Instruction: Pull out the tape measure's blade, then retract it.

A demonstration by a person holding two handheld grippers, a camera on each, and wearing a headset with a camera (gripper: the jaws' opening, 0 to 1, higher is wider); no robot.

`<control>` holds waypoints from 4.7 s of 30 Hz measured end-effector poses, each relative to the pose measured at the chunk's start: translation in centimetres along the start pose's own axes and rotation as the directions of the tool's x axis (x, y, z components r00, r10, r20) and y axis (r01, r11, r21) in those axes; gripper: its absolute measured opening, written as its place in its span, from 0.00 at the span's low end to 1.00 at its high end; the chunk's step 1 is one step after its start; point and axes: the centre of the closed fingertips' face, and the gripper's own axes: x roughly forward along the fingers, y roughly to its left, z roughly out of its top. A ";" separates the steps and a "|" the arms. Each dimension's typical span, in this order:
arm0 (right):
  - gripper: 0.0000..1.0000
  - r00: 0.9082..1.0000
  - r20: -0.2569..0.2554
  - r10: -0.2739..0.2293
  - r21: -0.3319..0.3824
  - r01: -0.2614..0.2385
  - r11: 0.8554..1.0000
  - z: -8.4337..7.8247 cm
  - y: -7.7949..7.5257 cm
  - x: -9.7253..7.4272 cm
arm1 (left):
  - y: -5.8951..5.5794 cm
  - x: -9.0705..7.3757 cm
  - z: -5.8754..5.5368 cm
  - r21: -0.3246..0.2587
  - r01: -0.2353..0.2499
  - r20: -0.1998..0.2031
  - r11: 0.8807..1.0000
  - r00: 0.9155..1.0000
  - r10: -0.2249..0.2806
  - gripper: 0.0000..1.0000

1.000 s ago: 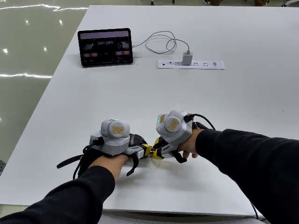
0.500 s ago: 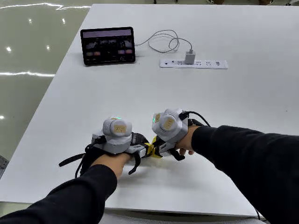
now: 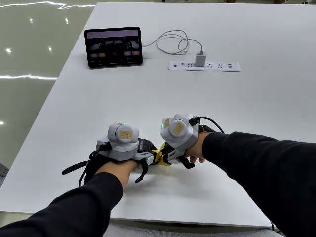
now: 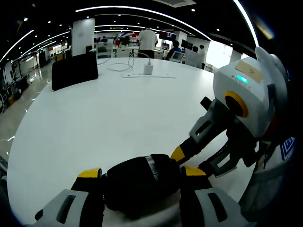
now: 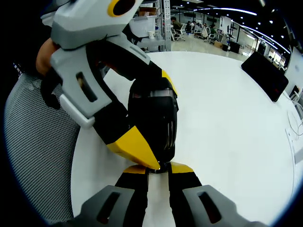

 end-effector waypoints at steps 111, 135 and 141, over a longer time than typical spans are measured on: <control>0.82 0.977 0.172 -0.128 0.299 0.072 0.951 -2.7 0.6 -5.7 | 0.6 -3.5 -0.1 0.145 0.268 0.057 0.953 0.959 -0.278 1.00; 0.88 0.940 0.191 -0.285 0.402 0.190 0.896 -9.5 0.4 -13.3 | 1.8 -5.4 0.0 0.207 0.268 0.053 0.941 0.957 -0.285 1.00; 0.88 0.927 0.186 -0.324 0.430 0.220 0.876 -11.2 0.0 -14.9 | 2.2 -6.1 0.4 0.211 0.269 0.076 0.940 0.954 -0.290 1.00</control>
